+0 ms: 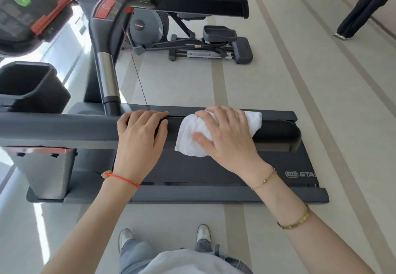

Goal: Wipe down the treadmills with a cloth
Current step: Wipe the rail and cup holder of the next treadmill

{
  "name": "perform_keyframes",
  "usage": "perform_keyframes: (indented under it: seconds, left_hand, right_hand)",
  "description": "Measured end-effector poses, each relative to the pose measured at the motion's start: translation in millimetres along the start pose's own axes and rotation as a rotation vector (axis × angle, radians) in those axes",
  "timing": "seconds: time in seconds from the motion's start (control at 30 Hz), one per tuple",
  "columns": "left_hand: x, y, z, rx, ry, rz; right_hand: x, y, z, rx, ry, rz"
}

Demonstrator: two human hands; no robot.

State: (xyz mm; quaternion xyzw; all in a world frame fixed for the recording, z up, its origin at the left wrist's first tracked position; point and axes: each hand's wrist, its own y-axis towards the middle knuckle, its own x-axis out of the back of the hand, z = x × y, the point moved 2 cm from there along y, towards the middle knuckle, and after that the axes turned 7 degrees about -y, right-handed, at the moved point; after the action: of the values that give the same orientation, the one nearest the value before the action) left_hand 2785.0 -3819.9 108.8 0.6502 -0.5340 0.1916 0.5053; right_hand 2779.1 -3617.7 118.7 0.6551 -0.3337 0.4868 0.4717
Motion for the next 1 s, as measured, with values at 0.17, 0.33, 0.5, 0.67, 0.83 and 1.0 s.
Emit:
perform_keyframes:
  seconds: [0.17, 0.33, 0.5, 0.67, 0.83, 1.0]
  left_hand:
    - [40.2, -4.0, 65.8, 0.02, 0.011, -0.001]
    - [85.4, -7.8, 138.1, 0.008, 0.01, 0.009]
    - [118.6, -13.0, 195.0, -0.02, -0.008, 0.01]
    - [144.6, -12.2, 240.8, -0.001, -0.029, -0.007]
    - [167.1, -12.5, 278.7, 0.04, -0.03, -0.022]
    - [180.6, -6.0, 304.9, 0.111, -0.054, -0.047]
  right_hand:
    - [-3.3, 30.5, 78.2, 0.036, -0.005, -0.001]
    - [-7.9, 61.5, 153.9, 0.035, -0.013, 0.003]
    - [-9.5, 86.5, 219.5, 0.016, -0.017, -0.006]
    - [-9.5, 112.4, 281.0, 0.014, -0.002, 0.027]
    - [-10.4, 137.5, 329.4, 0.04, 0.028, 0.047]
    - [-6.4, 151.8, 348.2, 0.1, 0.084, 0.107]
